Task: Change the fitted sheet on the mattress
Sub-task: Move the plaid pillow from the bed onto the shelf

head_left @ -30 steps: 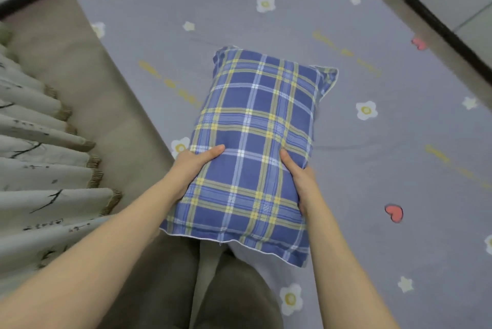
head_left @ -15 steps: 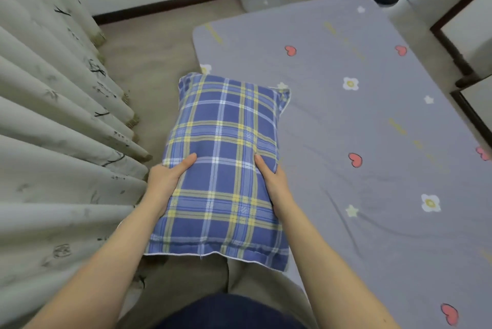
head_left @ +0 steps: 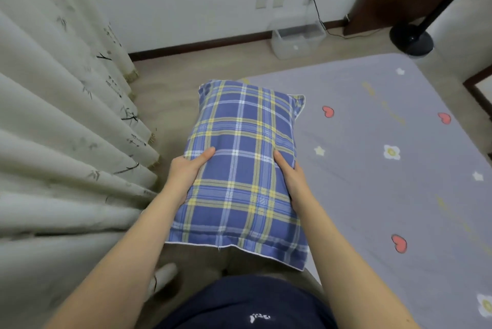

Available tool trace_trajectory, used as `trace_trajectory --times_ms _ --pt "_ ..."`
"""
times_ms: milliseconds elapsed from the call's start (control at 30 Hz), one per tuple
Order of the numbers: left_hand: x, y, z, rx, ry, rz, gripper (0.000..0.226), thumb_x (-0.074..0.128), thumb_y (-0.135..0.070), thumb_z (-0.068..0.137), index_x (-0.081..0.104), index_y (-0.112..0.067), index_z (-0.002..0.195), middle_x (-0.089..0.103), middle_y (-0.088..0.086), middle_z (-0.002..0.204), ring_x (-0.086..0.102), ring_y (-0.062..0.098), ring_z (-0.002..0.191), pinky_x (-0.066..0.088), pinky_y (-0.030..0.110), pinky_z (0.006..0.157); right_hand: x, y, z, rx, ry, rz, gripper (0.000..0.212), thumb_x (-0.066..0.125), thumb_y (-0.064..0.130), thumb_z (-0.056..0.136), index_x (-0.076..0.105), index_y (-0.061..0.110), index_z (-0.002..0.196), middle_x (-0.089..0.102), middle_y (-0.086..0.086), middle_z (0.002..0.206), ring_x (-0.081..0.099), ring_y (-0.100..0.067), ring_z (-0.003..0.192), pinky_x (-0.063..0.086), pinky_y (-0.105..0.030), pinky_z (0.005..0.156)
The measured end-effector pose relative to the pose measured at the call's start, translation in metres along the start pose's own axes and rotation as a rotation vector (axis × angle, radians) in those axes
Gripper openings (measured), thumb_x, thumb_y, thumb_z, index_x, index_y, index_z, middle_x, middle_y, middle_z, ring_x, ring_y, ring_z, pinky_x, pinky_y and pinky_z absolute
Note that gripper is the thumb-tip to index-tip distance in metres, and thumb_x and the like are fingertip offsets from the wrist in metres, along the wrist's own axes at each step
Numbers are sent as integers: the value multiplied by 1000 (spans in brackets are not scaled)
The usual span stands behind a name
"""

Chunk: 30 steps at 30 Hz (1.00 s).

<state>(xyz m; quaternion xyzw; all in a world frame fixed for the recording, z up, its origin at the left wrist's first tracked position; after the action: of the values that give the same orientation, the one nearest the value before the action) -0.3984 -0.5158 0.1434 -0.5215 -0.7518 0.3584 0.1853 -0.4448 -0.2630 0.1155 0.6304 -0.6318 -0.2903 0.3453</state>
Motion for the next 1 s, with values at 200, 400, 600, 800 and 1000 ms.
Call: trace_trajectory --times_ms 200,400,600,800,1000 --pt "10 -98 79 63 -116 -38 42 80 -50 69 43 -31 72 52 -24 41 49 -15 36 32 6 27 39 82 103 -12 48 -43 30 68 57 81 56 48 107 68 34 84 66 12 72 49 -8 51" --pt "-14 -170 158 31 -130 -71 39 81 -55 66 67 -26 89 75 -12 76 71 5 66 52 20 51 101 155 197 5 101 -83 56 71 54 80 59 27 128 73 1 111 71 -23 97 56 -45 90" --pt "-48 -240 271 23 -130 -63 46 83 -58 61 71 -24 89 76 -7 78 73 12 69 54 26 60 174 199 298 26 78 -103 49 71 54 79 64 26 119 74 -1 106 73 -20 89 58 -41 84" --pt "-72 -344 385 51 -35 33 56 84 -63 52 70 -24 90 76 -6 77 73 15 70 57 32 66 244 253 379 88 -59 -26 38 70 53 81 63 26 107 76 8 82 74 -14 73 55 -24 54" --pt "-57 -439 461 89 70 110 56 83 -64 51 69 -26 88 75 -8 76 73 13 67 56 31 64 268 321 433 94 -180 23 48 70 57 79 60 26 115 75 7 84 74 -14 71 54 -24 54"
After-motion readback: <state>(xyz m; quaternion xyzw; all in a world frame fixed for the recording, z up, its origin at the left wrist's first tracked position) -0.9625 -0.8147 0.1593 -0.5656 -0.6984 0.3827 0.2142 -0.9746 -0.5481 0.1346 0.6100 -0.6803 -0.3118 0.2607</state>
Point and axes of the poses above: each hand's wrist, its own z-axis towards the middle knuckle, its own x-axis out of the palm, y = z × x, the point moved 3 cm from there along z, towards the middle knuckle
